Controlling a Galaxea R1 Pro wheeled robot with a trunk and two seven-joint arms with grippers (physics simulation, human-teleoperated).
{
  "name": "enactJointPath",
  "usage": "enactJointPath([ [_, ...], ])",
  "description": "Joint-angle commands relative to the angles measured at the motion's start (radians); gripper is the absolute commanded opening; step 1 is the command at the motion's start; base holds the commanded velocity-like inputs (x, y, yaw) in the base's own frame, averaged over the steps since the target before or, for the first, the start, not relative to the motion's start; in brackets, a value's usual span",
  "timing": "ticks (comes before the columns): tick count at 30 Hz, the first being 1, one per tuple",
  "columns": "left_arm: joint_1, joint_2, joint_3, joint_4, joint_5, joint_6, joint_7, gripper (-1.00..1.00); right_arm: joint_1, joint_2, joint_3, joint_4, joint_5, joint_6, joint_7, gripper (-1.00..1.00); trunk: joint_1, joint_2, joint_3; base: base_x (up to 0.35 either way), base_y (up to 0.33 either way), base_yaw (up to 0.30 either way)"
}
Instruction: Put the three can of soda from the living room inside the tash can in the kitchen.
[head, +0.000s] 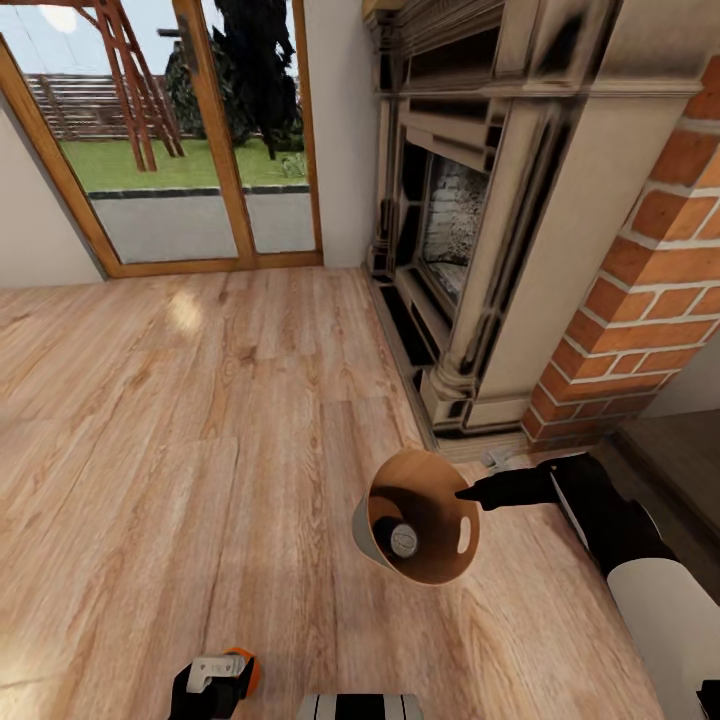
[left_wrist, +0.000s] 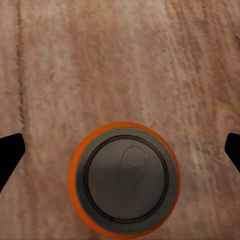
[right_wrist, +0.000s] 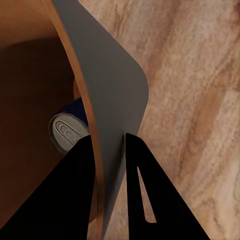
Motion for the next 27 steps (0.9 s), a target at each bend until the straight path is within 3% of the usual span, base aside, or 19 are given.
enactJointPath([
  [1, 0.0, 0.0, 0.0, 0.0, 0.0, 0.0, 0.0, 1.0, 0.0, 0.0, 0.0, -0.001, -0.015, 0.01, 0.005, -1.0, 0.0, 0.0, 0.0, 0.0, 0.005, 0.0],
  [8, 0.0, -0.001, 0.0, 0.001, -0.001, 0.0, 0.0, 1.0, 0.0, 0.0, 0.0, -0.001, -0.015, 0.01, 0.005, -1.0, 0.003, -0.002, -0.027, 0.0, 0.002, 0.0],
  [22, 0.0, -0.001, 0.0, 0.001, -0.002, -0.001, 0.0, 1.0, 0.0, -0.004, -0.005, -0.002, -0.016, 0.008, 0.012, -1.0, 0.003, -0.002, -0.027, 0.0, 0.0, 0.0],
  [27, 0.0, -0.001, 0.0, 0.001, -0.002, -0.001, 0.0, 1.0, 0.0, -0.005, -0.031, -0.003, -0.015, 0.008, 0.03, -1.0, 0.003, -0.002, -0.027, 0.0, 0.0, 0.0],
])
